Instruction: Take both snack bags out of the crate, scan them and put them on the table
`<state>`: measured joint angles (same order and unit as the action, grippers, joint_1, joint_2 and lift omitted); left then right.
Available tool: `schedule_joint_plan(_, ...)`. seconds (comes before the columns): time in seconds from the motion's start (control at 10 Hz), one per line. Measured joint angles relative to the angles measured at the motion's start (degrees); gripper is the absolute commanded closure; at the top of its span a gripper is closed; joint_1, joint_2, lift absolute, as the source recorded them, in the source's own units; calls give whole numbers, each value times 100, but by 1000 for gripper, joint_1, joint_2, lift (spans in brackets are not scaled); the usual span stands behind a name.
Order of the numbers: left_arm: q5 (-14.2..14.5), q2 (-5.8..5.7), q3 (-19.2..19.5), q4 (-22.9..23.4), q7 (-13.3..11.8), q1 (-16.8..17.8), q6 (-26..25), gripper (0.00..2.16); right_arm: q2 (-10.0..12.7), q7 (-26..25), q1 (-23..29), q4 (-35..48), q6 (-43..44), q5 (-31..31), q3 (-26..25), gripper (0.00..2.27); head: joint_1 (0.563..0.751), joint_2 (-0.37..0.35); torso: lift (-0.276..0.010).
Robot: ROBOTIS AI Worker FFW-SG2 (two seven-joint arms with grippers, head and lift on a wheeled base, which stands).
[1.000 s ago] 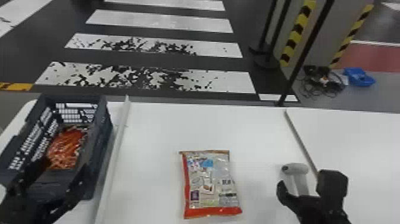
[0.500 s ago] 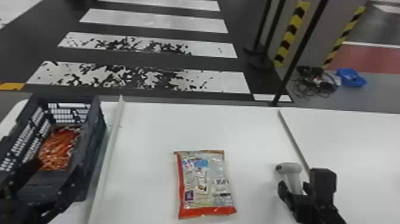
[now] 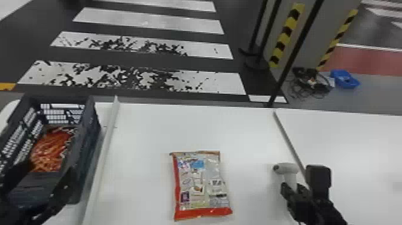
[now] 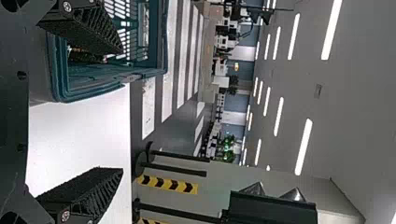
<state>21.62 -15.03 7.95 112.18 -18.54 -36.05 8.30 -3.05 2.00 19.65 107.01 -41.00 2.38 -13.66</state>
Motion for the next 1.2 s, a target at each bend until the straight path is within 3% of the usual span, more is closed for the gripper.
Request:
schedule_joint_plan(0.5, 0, 3, 13, -7, 0, 2, 0, 100, 131, 2, 452, 1171, -319, -115, 300, 2256, 695, -104, -92)
schedule_joint_plan(1.2, 0, 81, 35, -74, -12, -7, 0, 100, 208, 251, 1140, 2730, -1970, -115, 1362, 2256, 695, 74, -92)
